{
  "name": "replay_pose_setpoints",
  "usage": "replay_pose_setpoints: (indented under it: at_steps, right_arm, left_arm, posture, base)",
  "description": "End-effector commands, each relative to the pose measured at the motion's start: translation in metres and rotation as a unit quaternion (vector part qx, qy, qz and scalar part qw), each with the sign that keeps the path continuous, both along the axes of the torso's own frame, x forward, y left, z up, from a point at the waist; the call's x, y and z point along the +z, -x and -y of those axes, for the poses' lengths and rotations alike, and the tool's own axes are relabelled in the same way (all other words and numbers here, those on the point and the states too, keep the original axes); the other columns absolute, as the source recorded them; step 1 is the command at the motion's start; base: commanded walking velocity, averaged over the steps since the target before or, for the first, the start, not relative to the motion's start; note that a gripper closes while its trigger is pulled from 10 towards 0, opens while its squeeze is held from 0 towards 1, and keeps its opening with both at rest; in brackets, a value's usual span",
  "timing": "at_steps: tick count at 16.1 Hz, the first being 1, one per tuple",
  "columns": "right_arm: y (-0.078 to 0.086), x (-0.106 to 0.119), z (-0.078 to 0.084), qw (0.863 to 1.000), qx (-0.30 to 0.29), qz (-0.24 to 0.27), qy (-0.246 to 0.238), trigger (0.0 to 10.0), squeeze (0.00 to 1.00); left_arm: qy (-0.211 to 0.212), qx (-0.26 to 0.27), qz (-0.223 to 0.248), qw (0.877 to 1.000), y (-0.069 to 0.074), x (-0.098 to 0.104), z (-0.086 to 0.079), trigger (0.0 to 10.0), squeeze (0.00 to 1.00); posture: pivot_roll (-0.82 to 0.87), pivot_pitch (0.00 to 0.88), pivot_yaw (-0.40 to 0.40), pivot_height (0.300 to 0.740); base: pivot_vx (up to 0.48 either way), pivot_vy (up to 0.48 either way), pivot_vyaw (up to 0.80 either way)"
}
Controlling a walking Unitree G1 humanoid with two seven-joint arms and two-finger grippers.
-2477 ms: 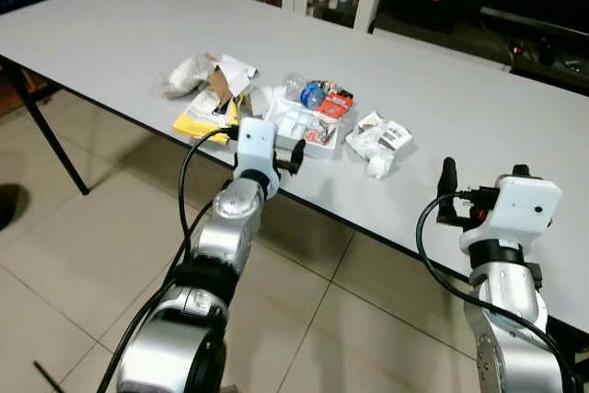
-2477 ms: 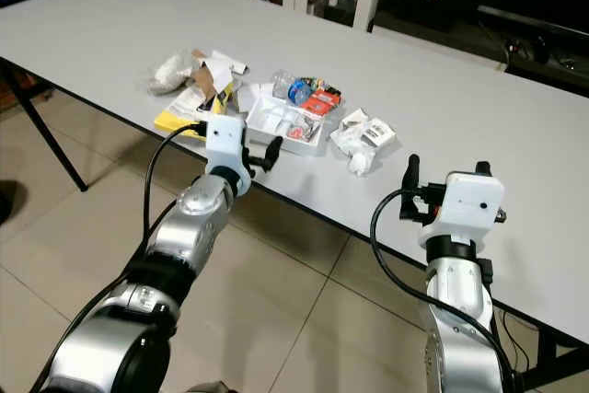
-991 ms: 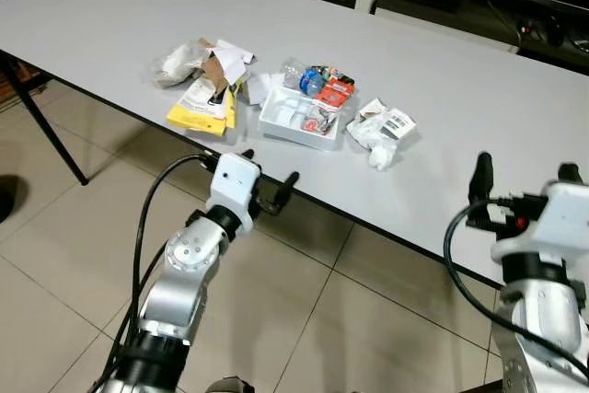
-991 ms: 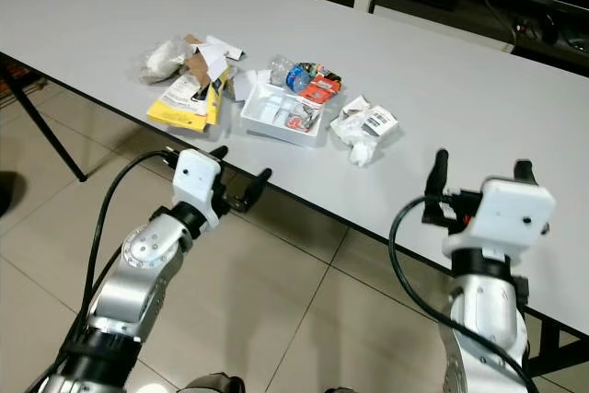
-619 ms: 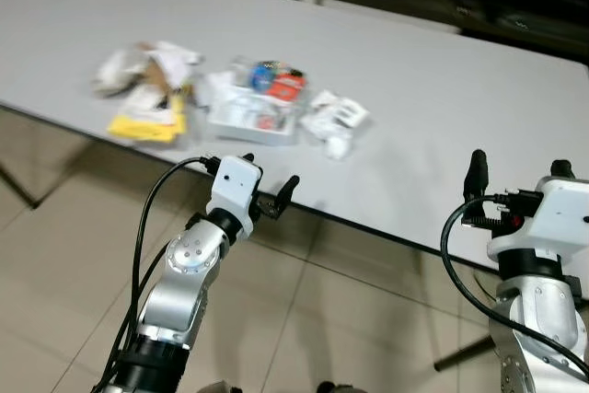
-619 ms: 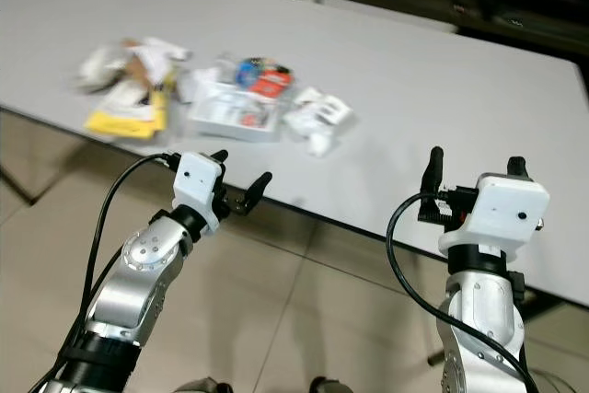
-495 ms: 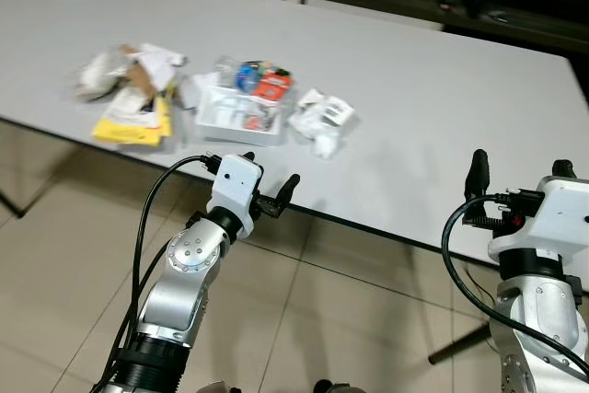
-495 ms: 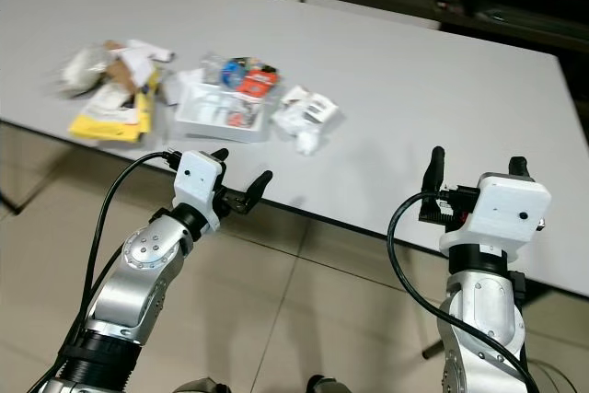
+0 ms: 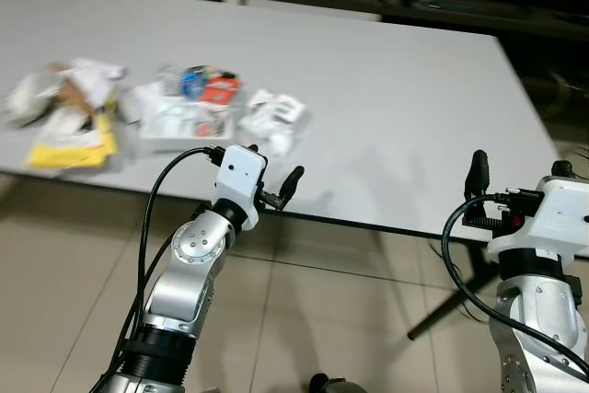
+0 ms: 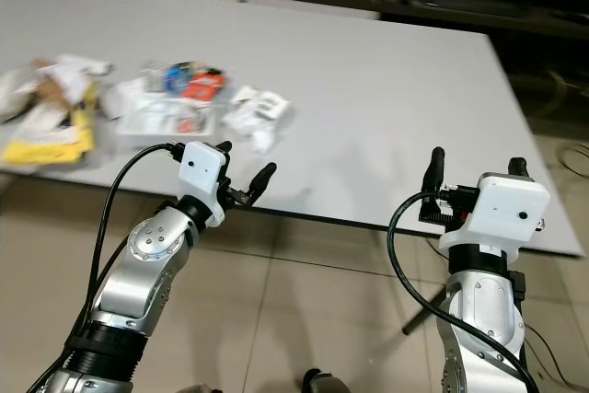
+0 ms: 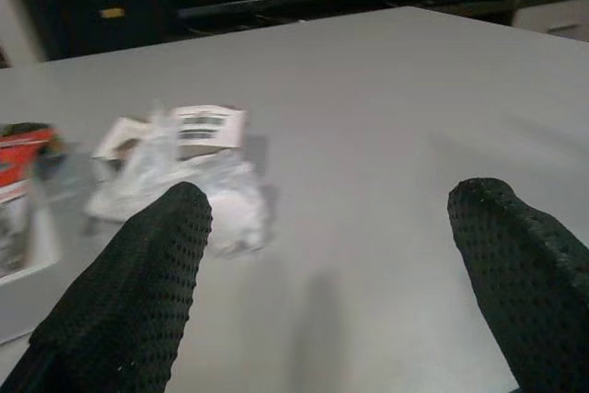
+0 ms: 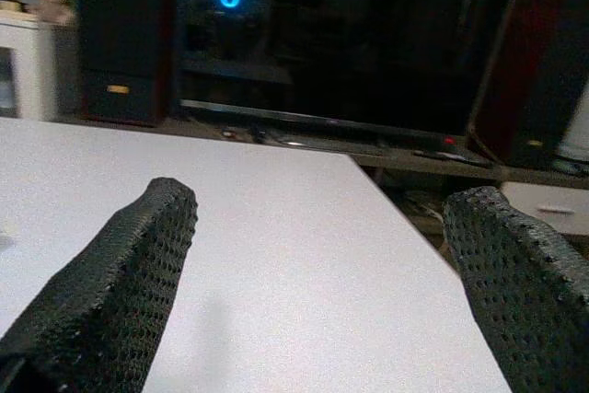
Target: Picking trash to rubbish bin
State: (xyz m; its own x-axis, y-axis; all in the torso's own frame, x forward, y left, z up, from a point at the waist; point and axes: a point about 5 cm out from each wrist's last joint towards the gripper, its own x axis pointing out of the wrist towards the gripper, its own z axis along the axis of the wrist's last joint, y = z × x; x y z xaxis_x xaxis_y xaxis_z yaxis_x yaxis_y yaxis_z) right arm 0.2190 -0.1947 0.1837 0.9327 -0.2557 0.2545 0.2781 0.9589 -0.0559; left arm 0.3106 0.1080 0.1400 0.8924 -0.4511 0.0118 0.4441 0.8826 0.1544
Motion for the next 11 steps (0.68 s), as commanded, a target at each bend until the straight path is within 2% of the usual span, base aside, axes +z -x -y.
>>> replay_pose_setpoints:
  at_steps: [1, 6, 9, 11]
  right_arm:
    - [0.000, 0.000, 0.003, 1.000, -0.009, -0.002, -0.002, 10.0, 0.00]
    - [-0.001, 0.004, 0.003, 0.999, 0.022, -0.006, 0.032, 10.0, 0.00]
    - [-0.003, 0.007, 0.012, 0.999, 0.030, -0.012, 0.037, 10.0, 0.00]
    - [-0.004, 0.009, 0.010, 0.997, 0.053, -0.016, 0.049, 10.0, 0.00]
  left_arm:
    - [0.000, 0.000, -0.001, 1.000, -0.004, 0.003, 0.004, 10.0, 0.00]
    - [-0.007, 0.006, -0.001, 1.000, -0.008, 0.004, 0.007, 10.0, 0.00]
    - [-0.013, -0.005, 0.002, 1.000, -0.011, 0.006, 0.013, 10.0, 0.00]
    - [-0.019, -0.015, 0.003, 1.000, -0.012, 0.007, 0.015, 10.0, 0.00]
  posture:
    - [0.14, 0.064, -0.046, 0.740]
    - [0.12, 0.066, -0.033, 0.740]
    - [0.13, 0.066, -0.026, 0.740]
    - [0.12, 0.067, -0.020, 0.740]
  base:
    - [0.000, 0.000, -0.80]
    - [0.000, 0.000, -0.80]
    - [0.000, 0.000, -0.80]
    - [0.000, 0.000, -0.80]
